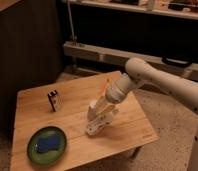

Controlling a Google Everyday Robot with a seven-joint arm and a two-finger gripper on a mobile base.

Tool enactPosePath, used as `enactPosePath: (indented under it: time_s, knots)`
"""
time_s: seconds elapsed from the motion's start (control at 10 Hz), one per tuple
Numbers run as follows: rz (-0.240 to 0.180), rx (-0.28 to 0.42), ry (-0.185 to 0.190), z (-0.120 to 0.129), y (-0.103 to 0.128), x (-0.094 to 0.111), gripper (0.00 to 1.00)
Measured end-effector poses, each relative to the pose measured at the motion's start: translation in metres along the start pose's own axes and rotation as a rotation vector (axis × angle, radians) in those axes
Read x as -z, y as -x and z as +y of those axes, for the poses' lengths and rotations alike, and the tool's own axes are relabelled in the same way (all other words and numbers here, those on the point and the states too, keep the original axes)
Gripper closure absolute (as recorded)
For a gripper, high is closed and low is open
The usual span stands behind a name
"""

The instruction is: Stand the bottle upright

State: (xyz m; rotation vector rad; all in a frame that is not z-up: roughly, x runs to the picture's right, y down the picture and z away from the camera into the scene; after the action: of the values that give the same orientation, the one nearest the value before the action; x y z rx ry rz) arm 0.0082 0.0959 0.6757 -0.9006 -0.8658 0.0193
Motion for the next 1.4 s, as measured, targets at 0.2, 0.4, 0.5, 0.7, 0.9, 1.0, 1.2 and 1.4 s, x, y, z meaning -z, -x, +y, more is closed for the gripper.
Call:
enactPosePath:
  time_s: [0.2,0.4,0.5,0.7,0.9,1.0,1.2,1.4]
  knots:
    - [0.014,0.024,0.021,0.004,0.003,-0.002,0.54]
    - [0.104,0.068,0.053,0.009,-0.001,-0.006,0.33]
    - [0.191,0.095,0.054,0.014,-0.011,-0.008,0.24]
    - [0.326,0.115,0.045,0.028,-0.040,-0.009,0.20]
    - [0.420,0.104,0.032,0.047,-0.074,-0.005,0.20]
    - [0.458,0.102,0.030,0.055,-0.089,-0.005,0.20]
    - [0.493,0.111,0.014,0.064,-0.124,-0.008,0.20]
    - [0.447,0.141,-0.013,0.063,-0.148,-0.012,0.20]
